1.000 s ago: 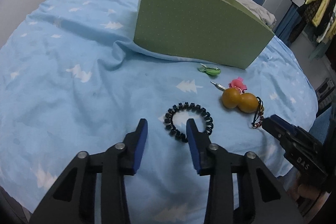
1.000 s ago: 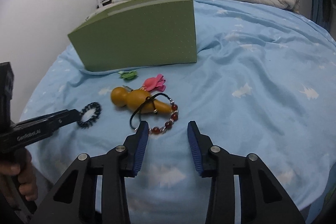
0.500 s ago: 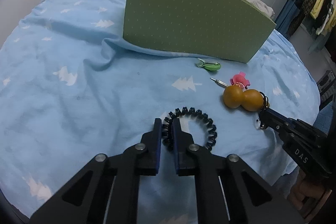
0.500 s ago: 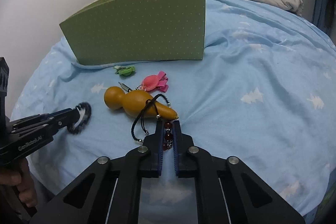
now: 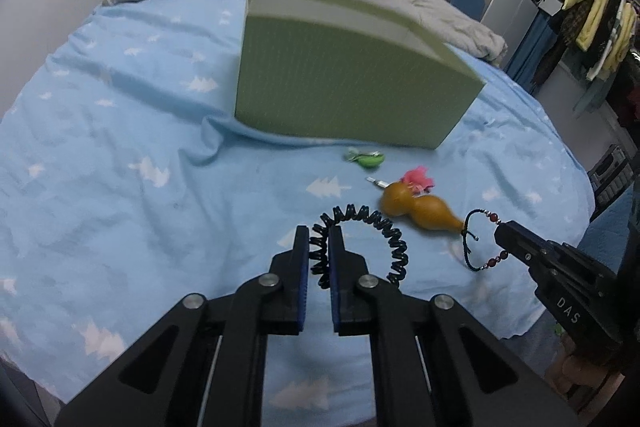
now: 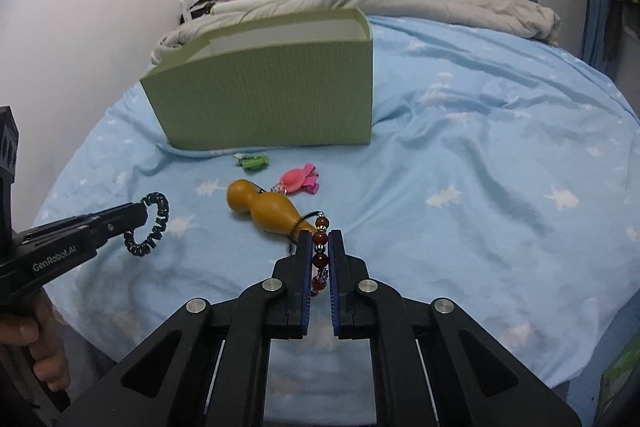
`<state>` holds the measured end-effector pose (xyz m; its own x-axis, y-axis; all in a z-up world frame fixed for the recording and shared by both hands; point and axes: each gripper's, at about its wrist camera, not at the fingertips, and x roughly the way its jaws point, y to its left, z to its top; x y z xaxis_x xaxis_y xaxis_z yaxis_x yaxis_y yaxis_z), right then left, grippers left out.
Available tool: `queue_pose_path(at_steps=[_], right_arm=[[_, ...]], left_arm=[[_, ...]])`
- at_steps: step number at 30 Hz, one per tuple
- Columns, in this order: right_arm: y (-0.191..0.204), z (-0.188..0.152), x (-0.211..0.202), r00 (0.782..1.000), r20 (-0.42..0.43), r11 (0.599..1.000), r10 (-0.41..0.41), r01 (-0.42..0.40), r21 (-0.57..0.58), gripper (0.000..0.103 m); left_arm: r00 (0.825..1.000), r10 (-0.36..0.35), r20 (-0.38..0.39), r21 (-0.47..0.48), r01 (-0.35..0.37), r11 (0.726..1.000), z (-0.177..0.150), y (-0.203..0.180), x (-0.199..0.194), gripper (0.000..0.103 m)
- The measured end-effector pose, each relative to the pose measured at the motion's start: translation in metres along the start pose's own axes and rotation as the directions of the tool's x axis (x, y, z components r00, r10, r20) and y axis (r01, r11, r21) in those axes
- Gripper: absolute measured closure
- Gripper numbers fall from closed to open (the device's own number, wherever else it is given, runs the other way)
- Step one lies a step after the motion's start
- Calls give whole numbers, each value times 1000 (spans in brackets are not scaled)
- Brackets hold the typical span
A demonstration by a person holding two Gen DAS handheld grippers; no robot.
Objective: Organize jewelry
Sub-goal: 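Grasp the black coiled hair tie with the left tool while the right tool grasps the red-bead bracelet, then carry the hair tie and bead bracelet over the green box with both tools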
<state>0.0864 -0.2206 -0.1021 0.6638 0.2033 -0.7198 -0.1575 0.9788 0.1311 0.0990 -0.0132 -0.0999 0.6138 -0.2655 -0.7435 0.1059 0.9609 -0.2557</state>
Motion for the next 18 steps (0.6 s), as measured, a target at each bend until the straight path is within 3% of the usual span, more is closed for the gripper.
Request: queue_pose_path(at_steps=[18], right_arm=[[16,28,-74,992,122,999,32,-33,2,99]], left_arm=[[996,11,84,34,-14,999,28,-21,-64,94]])
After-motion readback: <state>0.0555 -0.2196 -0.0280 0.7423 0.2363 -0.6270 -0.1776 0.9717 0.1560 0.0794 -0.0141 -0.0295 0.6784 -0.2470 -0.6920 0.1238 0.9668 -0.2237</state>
